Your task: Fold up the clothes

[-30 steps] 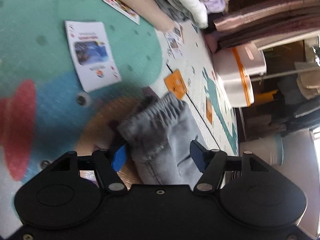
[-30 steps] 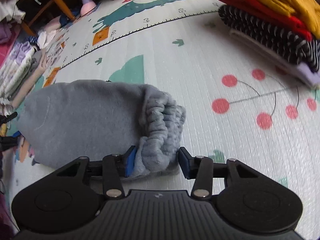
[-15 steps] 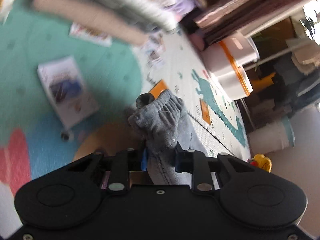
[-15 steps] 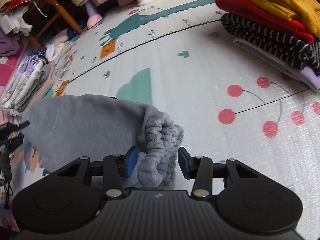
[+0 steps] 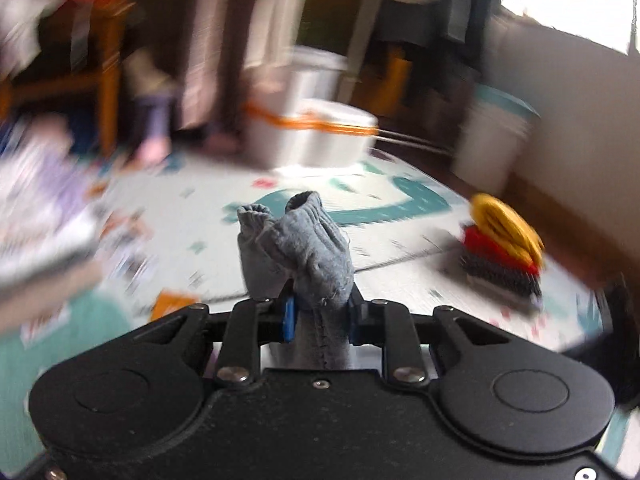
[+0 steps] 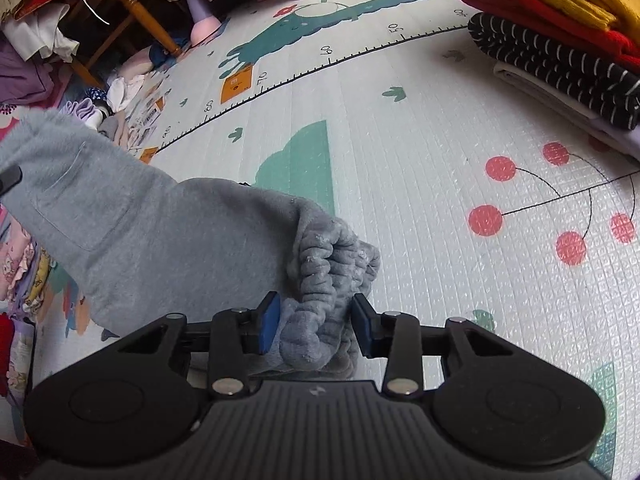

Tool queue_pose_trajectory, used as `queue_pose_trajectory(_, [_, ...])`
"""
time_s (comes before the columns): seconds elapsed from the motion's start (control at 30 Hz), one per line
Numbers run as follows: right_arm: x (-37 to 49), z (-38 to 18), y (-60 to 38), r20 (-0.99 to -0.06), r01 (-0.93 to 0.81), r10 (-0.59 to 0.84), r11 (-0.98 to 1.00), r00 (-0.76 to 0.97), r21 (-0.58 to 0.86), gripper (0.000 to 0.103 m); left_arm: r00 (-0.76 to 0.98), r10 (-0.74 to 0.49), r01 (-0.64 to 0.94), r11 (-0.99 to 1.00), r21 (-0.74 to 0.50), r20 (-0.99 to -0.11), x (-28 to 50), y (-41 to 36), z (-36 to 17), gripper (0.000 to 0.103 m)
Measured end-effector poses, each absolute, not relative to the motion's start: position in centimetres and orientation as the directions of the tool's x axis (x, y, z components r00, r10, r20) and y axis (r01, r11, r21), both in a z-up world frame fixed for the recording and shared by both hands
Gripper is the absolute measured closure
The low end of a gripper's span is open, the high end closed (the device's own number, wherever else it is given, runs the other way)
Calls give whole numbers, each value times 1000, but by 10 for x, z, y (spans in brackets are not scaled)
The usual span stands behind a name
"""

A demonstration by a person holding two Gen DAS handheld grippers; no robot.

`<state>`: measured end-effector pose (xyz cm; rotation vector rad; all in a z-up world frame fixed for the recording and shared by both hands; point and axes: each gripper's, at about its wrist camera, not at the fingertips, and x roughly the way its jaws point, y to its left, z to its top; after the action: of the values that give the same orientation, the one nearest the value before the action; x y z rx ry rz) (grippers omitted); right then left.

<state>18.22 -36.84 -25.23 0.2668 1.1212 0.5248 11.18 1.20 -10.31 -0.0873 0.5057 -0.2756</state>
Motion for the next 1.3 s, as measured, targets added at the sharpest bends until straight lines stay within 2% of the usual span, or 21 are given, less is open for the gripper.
queue_pose_trajectory(0.1, [184, -254, -373, -775, -247, 547, 836, 316, 489, 63, 837, -290, 352, 935, 50, -464, 103, -40, -107, 82])
queue_pose_trajectory(0.27, [185, -258, -384, -756, -197, 579, 815, 304, 545, 64, 827, -313, 468, 844, 262, -468, 89, -105, -133, 83])
queue_pose_trajectory(0.4, [183, -259, -392, -739, -172, 609, 792, 288, 585, 64, 810, -337, 524, 784, 333, -480, 91, -136, -151, 84])
queue_pose_trajectory(0.8, [180, -265, -425, -678, -22, 663, 720, 317, 693, 64, 837, -314, 542, 582, 606, -447, 68, -200, -201, 84])
queue_pose_trajectory(0.83, [179, -266, -428, -678, -15, 662, 719, 320, 695, 64, 839, -308, 541, 552, 634, -448, 66, -207, -212, 83])
queue_pose_trajectory(0.87, [179, -266, -430, -678, -9, 660, 719, 323, 695, 64, 815, -320, 579, 490, 652, -483, 64, -215, -228, 71])
queue_pose_trajectory(0.9, [179, -265, -432, -682, -6, 655, 723, 325, 691, 64, 793, -346, 609, 474, 635, -502, 60, -214, -233, 60])
queue_pose_trajectory(0.97, [182, -260, -434, -700, -21, 630, 748, 337, 664, 64, 744, -398, 668, 442, 599, -536, 51, -211, -243, 60])
queue_pose_trajectory(1.07, [184, -245, -434, -710, -83, 590, 788, 384, 610, 64, 733, -457, 680, 523, 514, -504, 44, -186, -217, 59])
queue_pose_trajectory(1.17, [181, -224, -419, -701, -194, 550, 829, 453, 525, 64, 772, -440, 632, 607, 481, -459, 47, -157, -194, 61])
queue_pose_trajectory(1.3, [168, -198, -367, -675, -426, 534, 838, 509, 342, 64, 821, -317, 505, 791, 346, -474, 83, -115, -171, 70])
